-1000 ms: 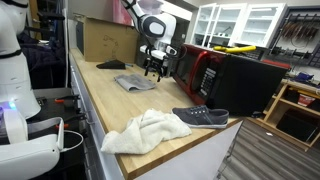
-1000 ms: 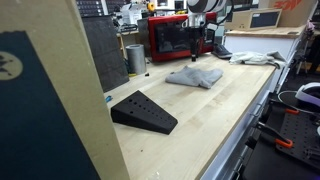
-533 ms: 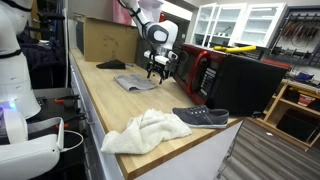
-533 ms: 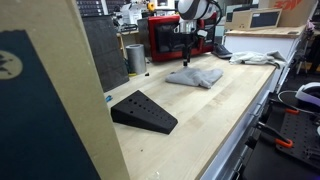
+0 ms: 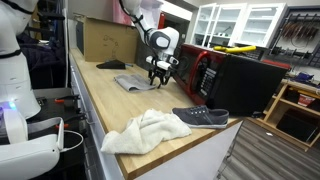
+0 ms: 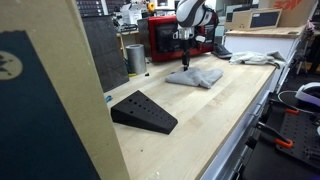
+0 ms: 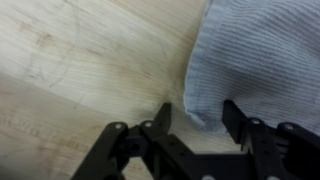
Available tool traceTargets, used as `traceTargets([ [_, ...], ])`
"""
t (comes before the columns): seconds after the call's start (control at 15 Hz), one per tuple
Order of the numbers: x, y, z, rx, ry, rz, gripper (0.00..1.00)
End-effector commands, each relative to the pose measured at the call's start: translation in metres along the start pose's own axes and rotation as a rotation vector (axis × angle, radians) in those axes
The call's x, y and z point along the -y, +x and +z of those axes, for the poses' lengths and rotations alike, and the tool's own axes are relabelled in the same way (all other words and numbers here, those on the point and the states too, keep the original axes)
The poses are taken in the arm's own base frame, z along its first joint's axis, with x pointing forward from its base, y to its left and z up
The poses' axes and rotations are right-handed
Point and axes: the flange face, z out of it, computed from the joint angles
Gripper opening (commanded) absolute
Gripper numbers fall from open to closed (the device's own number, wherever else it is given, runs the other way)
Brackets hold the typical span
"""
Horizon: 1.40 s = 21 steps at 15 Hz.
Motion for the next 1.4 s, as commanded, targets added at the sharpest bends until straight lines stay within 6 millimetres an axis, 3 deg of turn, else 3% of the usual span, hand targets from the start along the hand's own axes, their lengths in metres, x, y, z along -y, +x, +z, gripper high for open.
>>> traceTargets([
  [0.0,-0.006,-0.009,-0.010,0.024,-0.001,-0.018,0.27],
  [0.27,-0.001,-0.015,-0.020,0.054,-0.020,-0.032,0.01],
  [0.53,0.005,-0.021,-0.044,0.069,-0.066,-0.047,0.01],
  [0.87,0.015,-0.024,-0.092,0.034,-0.131,-0.064,0.01],
  [1.07,0.043,-0.016,-0.102,0.036,-0.138,-0.115,0.01],
  [1.33,0.105,0.000,-0.092,0.060,-0.122,-0.221,0.01],
])
